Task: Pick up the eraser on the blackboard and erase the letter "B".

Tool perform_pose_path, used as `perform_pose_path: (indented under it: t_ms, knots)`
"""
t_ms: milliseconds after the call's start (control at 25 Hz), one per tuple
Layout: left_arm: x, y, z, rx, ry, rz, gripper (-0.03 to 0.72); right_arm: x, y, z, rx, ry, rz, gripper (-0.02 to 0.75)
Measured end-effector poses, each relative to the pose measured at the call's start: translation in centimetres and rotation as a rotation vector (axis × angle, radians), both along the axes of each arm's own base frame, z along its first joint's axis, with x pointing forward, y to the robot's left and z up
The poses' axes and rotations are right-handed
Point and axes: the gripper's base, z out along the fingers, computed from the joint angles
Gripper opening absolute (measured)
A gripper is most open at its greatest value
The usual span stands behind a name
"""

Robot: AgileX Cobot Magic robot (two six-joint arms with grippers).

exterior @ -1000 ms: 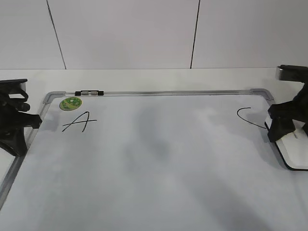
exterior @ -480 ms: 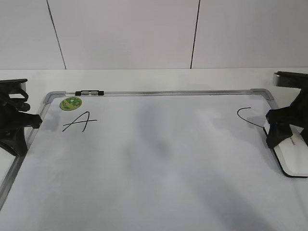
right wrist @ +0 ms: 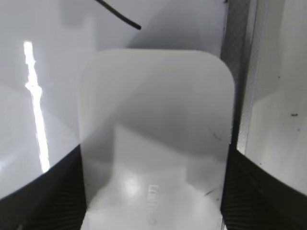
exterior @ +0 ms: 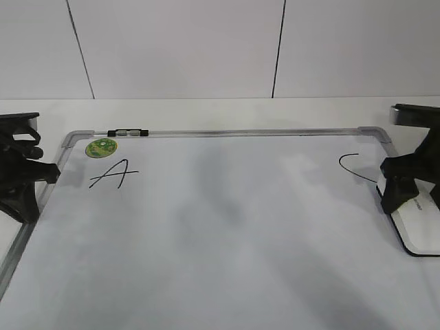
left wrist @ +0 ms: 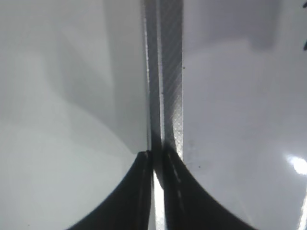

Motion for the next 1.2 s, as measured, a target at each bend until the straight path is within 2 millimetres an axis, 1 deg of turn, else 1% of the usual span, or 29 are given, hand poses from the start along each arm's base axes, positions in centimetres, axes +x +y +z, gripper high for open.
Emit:
perform_pose_path:
  t_ms: [360, 520, 680, 840, 1000, 1200]
  knots:
    - [0.0, 0.0, 0.0, -0.001, 0.000, 0.001, 0.046, -0.1, -0.2, 0.0, -0.021, 0.012, 0.007, 0.577]
    - [0.0, 0.0, 0.0, -0.003, 0.000, 0.002, 0.046, 0.0, -0.2, 0.1, -0.022, 0.010, -0.002, 0.634]
    - [0.0, 0.0, 0.0, -0.003, 0.000, 0.002, 0.046, 0.0, -0.2, 0.4, -0.019, 0.023, -0.012, 0.650]
    - [0.0, 0.0, 0.0, -0.003, 0.000, 0.002, 0.046, 0.8, -0.2, 2.2, -0.012, 0.031, -0.021, 0.650]
    - [0.0, 0.0, 0.0, -0.003, 0.000, 0.002, 0.046, 1.4, -0.1, 4.6, -0.005, 0.050, -0.024, 0.650]
    - [0.0, 0.0, 0.0, -0.003, 0.000, 0.002, 0.047, 2.6, -0.1, 6.9, -0.002, -0.007, -0.059, 0.643]
